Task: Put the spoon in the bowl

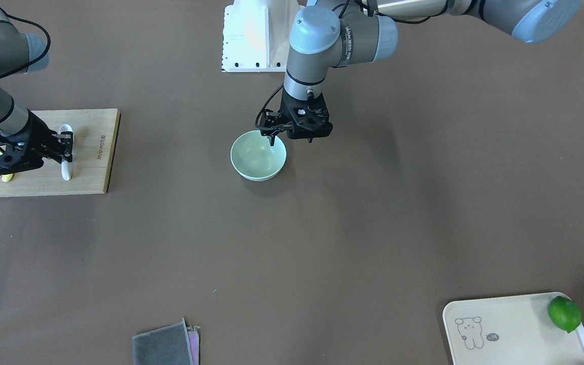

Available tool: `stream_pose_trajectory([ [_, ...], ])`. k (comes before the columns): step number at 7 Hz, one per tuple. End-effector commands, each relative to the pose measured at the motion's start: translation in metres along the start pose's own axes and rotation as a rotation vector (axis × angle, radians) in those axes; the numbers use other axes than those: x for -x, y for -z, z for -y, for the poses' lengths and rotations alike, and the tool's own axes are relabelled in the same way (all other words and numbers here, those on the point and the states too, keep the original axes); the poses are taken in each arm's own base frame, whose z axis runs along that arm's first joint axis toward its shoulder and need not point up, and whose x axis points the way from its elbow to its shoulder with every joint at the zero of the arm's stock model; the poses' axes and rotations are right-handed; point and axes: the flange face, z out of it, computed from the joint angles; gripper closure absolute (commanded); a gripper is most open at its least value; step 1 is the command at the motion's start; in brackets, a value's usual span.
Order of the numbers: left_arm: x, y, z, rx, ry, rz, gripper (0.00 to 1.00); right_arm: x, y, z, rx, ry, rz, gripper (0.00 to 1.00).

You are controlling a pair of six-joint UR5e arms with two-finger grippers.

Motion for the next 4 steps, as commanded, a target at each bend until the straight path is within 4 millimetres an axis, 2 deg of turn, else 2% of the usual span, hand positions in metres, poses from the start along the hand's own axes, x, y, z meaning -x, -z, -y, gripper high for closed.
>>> stream_pose_trajectory([
  [1,0.078,0.034,0.022,0.008,-0.077,-0.005,0.02,0.034,0.029,0.006,-0.032,0.003,0.050,1.00],
  [2,0.134,0.042,0.040,0.016,-0.117,0.028,0.02,0.071,0.057,0.019,-0.042,-0.052,0.082,1.00],
  [3,0.184,0.050,0.064,0.013,-0.182,0.061,0.02,0.118,0.084,0.037,-0.058,-0.096,0.082,1.00],
  [4,0.231,0.063,0.081,0.015,-0.222,0.084,0.02,0.178,0.089,0.045,-0.070,-0.142,0.092,1.00],
])
